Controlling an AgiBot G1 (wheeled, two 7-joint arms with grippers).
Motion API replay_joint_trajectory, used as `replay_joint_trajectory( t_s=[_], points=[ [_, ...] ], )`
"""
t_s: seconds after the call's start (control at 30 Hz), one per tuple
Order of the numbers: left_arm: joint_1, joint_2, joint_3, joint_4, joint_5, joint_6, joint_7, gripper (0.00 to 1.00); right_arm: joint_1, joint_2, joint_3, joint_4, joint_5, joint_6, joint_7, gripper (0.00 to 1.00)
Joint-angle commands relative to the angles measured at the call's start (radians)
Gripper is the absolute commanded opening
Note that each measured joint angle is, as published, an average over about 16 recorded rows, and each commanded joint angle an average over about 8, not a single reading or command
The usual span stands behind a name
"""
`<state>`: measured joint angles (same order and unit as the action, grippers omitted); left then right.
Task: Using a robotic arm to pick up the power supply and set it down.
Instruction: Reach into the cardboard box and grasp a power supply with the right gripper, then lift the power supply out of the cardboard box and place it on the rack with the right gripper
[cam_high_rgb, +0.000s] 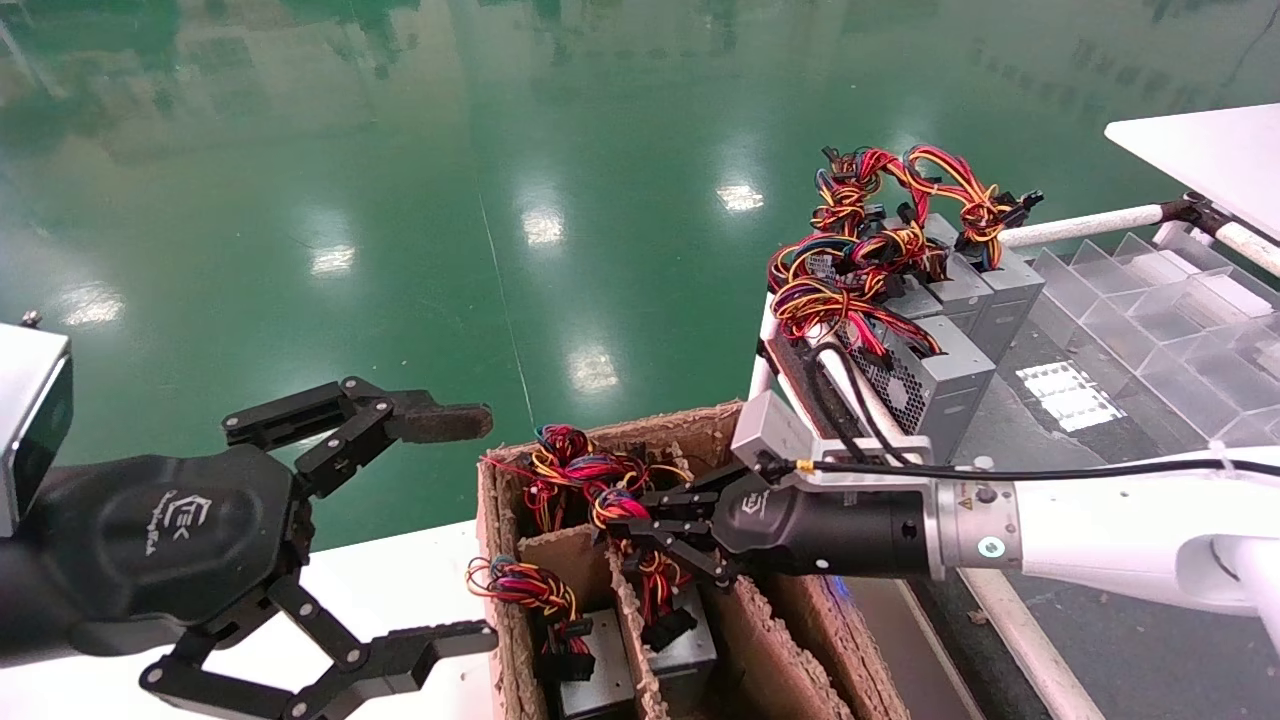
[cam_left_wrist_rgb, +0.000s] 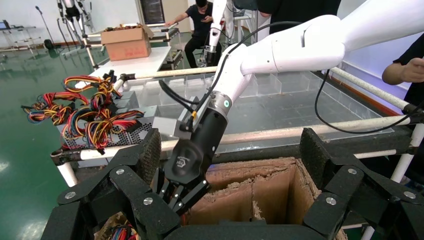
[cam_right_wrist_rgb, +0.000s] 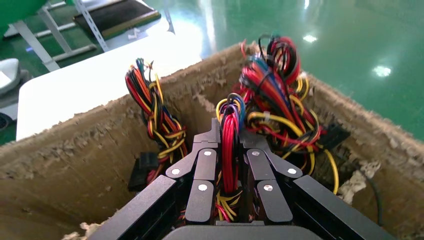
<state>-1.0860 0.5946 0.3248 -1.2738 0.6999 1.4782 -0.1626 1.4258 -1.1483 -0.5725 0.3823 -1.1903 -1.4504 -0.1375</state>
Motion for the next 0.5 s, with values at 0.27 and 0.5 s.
replay_joint_trajectory(
  t_s=[0.27, 0.5],
  points=[
    [0.0, 0.0, 0.0, 0.0, 0.0, 0.0, 0.0, 1.0, -0.003, 0.065, 0.036, 0.099, 0.052, -0.044, 0.002, 0.0],
    [0.0, 0.0, 0.0, 0.0, 0.0, 0.0, 0.0, 1.0, -0.021, 0.181, 0.103, 0.293, 0.146, -0.054, 0.088, 0.0]
  ],
)
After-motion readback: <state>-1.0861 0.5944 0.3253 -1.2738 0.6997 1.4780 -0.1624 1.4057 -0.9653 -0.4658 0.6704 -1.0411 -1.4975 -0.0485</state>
